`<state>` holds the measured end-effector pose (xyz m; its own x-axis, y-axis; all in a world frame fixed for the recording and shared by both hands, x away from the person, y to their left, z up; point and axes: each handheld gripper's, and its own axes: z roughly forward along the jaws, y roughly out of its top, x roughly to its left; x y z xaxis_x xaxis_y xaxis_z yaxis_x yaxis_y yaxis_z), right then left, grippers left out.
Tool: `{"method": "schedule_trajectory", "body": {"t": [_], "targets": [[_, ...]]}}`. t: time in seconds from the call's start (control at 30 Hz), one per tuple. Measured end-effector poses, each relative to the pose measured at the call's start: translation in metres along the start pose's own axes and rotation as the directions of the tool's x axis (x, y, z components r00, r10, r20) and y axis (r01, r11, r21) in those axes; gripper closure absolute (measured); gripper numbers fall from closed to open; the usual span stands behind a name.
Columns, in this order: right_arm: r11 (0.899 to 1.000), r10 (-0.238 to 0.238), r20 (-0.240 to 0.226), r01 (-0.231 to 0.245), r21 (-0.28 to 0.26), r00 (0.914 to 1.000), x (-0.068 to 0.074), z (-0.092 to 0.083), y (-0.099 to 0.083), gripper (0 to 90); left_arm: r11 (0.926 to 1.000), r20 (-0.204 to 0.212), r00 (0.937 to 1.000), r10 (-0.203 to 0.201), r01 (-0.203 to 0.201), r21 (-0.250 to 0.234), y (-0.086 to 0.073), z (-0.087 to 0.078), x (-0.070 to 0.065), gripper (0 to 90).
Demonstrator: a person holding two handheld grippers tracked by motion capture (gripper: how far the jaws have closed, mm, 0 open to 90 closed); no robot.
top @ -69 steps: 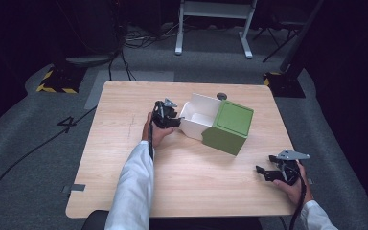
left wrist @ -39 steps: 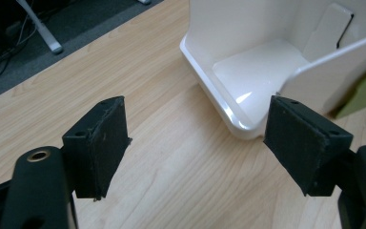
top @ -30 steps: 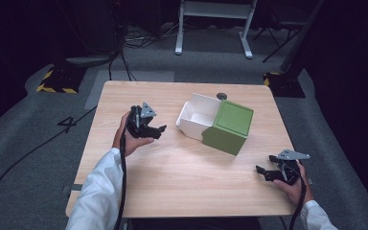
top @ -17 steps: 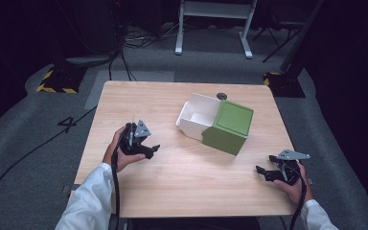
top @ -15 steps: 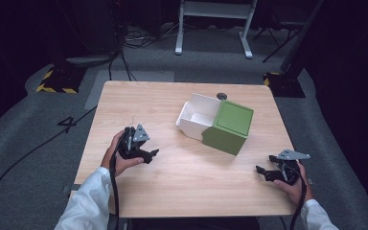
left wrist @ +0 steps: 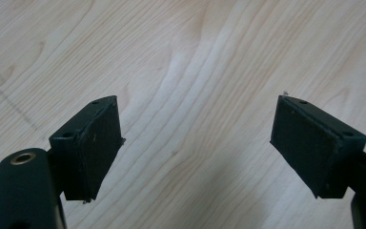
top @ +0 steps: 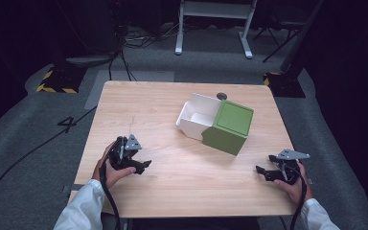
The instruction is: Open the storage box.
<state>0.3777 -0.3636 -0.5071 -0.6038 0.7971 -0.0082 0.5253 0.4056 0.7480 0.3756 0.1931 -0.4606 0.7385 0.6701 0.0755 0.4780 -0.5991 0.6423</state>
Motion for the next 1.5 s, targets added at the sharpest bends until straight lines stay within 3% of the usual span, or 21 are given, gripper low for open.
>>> {"method": "schedule_trajectory", "body": {"t": [0.1,0.13,0.2,0.3,0.47,0.5,0.53,0.57,0.67,0.7,0.73,0.77,1.5], "targets": [[1.0,0.0,0.0,0.0,0.0,1.0,0.0,0.0,0.0,19.4,0.9997,-0.051,0.9986,-0.015,0.016,0.021,-0.007,0.004,0.008,19.4],[1.0,0.0,0.0,0.0,0.0,1.0,0.0,0.0,0.0,19.4,0.9997,-0.051,0.9986,-0.015,0.016,0.021,-0.007,0.004,0.008,19.4],[1.0,0.0,0.0,0.0,0.0,1.0,0.0,0.0,0.0,19.4,0.9985,-0.03,0.9981,-0.053,0.053,0.008,-0.012,0.005,0.013,19.4],[1.0,-0.002,-0.003,0.002,0.001,1.0,0.0,0.0,0.0,19.2,0.9977,-0.034,0.9981,-0.052,0.053,0.043,-0.022,0.008,0.015,19.4],[1.0,-0.003,-0.004,0.003,0.001,1.0,0.0,0.0,0.0,19.2,0.9959,-0.022,0.9976,-0.065,0.066,0.061,-0.032,0.011,0.018,19.3],[1.0,-0.005,-0.005,0.005,0.001,1.0,0.0,0.0,0.0,19.1,0.996,-0.045,0.997,-0.062,0.065,0.061,-0.038,0.012,0.017,18.8],[1.0,-0.005,-0.004,0.005,0.001,1.0,0.0,0.0,0.0,19.1,0.9987,-0.083,0.9957,-0.043,0.045,0.025,-0.042,0.012,0.014,16.5],[1.0,-0.005,-0.004,0.005,0.001,1.0,0.0,0.0,0.0,19.1,0.9987,-0.083,0.9957,-0.043,0.045,0.025,-0.042,0.012,0.014,15.6],[1.0,-0.005,-0.004,0.005,0.002,1.0,0.0,0.0,0.0,19.1,0.9981,-0.069,0.9958,-0.061,0.061,-0.001,-0.047,0.011,0.012,15.8],[1.0,-0.006,-0.004,0.006,0.002,1.0,0.0,0.0,0.0,19.0,0.9956,-0.033,0.9954,-0.09,0.089,-0.028,-0.051,0.012,0.013,15.7],[1.0,-0.006,-0.004,0.006,0.002,1.0,0.0,0.0,0.0,19.0,0.9956,-0.033,0.9954,-0.09,0.089,-0.028,-0.051,0.012,0.013,15.7],[1.0,-0.005,-0.002,0.005,0.002,1.0,0.0,0.0,0.0,18.9,0.9903,0.007,0.9923,-0.124,0.124,-0.063,-0.058,0.013,0.016,15.1],[1.0,-0.01,-0.002,0.01,0.001,0.9999,0.001,0.0,0.0,18.4,0.9903,0.007,0.9924,-0.123,0.123,-0.065,-0.058,0.014,0.016,14.3]]}}
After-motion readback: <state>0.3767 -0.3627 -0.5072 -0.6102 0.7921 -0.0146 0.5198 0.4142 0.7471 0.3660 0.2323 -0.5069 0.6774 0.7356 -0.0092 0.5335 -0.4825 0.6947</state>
